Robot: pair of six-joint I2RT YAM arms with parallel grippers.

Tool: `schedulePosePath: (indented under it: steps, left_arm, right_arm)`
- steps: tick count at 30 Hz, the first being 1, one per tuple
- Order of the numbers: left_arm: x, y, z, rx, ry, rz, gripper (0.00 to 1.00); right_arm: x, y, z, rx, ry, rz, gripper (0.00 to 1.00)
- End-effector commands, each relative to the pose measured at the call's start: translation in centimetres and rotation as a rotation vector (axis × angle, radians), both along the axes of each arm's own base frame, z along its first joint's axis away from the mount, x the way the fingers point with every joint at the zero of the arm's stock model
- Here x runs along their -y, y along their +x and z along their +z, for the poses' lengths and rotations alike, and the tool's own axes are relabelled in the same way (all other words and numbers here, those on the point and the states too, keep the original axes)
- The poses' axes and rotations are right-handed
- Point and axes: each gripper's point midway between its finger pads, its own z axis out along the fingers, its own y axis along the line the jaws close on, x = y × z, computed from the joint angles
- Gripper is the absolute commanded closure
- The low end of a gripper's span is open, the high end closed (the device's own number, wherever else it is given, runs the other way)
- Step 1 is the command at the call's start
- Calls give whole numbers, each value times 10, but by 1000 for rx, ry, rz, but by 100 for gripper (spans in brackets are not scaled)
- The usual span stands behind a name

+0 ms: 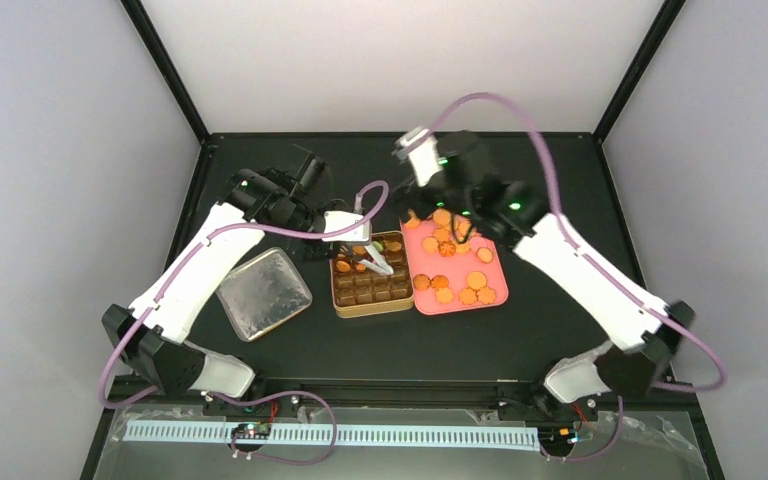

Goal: Pack the cookies
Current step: Pass from the right arm to the left, then place the clamp in the packing box.

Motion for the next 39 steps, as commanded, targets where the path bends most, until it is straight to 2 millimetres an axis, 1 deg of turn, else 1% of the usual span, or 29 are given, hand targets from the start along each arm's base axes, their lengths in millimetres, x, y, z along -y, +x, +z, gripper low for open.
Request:
schedulePosePath:
  steps: [1,3,5,8,11,14,16,17,19,22,24,26,29,32,35,37,39]
  left_arm:
    - [21,8,21,-33,-124,38,99]
    - [28,9,22,-56,-164,53,99]
    - [33,13,24,-72,-192,71,98]
    - [38,18,26,-91,-212,96,98]
    - [42,22,41,-86,-252,119,98]
    - [47,28,71,-52,-320,149,99]
    - [50,33,98,-11,-376,174,98]
    - [50,37,115,17,-414,189,98]
    - [52,41,143,52,-488,214,99]
    - [52,43,179,82,-612,241,99]
    - [50,45,202,87,-705,261,99]
    - [51,46,217,50,-767,275,99]
    - [50,52,231,-29,-851,312,99]
    - [51,55,242,-94,-908,344,99]
    - [52,52,252,-127,-949,341,99]
    - [54,49,252,-154,-955,332,99]
    - [55,47,247,-190,-954,338,99]
  right_arm:
    - [44,11,62,86,292,-102,0]
    - [58,7,69,92,391,-100,0]
    - [70,3,69,94,450,-113,0]
    - [78,-2,55,84,460,-131,0]
    - [80,-7,42,67,473,-133,0]
    - [82,-12,36,61,508,-133,0]
    - [82,-13,36,59,533,-131,0]
    - [83,-13,35,53,542,-133,0]
    - [86,-12,36,56,562,-147,0]
    - [93,-13,35,67,599,-167,0]
    - [97,-15,25,53,628,-179,0]
    - [100,-20,19,49,679,-182,0]
    - [100,-26,7,22,762,-165,0]
    - [90,-28,-1,-31,820,-124,0]
    - [81,-26,-4,-65,862,-88,0]
    - [80,-22,-7,-70,860,-102,0]
    - [80,-17,-10,-64,853,-117,0]
